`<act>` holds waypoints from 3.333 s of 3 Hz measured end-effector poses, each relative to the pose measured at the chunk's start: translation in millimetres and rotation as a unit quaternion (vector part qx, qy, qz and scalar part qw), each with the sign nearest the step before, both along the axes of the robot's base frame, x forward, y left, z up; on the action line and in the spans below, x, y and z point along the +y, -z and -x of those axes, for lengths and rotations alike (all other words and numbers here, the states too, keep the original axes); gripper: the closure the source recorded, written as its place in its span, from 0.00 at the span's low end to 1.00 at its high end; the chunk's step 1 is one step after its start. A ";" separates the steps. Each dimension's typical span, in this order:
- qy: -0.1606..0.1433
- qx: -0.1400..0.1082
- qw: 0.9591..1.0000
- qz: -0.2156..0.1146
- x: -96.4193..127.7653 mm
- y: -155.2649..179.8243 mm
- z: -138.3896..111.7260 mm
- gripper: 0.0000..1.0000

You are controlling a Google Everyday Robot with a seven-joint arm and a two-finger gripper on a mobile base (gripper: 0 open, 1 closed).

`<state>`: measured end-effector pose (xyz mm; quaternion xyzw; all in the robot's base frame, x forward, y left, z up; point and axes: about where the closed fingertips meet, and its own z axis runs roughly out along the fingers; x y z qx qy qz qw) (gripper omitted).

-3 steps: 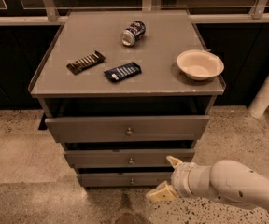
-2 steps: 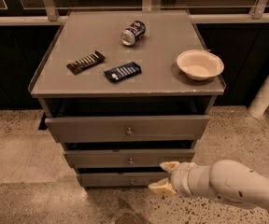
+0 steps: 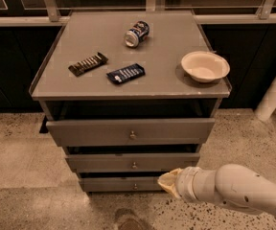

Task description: Open middle drawer

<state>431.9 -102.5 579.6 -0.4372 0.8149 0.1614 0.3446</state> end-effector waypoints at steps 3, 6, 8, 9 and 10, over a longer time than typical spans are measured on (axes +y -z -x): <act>0.039 -0.119 0.992 0.000 -11.5 41.9 -47.6 1.00; 0.100 -0.124 0.987 -0.017 -33.6 85.9 -80.2 1.00; 0.086 -0.158 0.983 -0.047 -32.2 102.8 -130.8 1.00; 0.094 -0.173 0.979 -0.057 -36.2 109.9 -158.2 1.00; 0.097 -0.189 0.976 -0.058 -39.2 111.2 -182.3 1.00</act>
Offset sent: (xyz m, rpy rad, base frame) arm 0.0564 -0.0055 -0.0457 0.0248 -0.3148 -0.0309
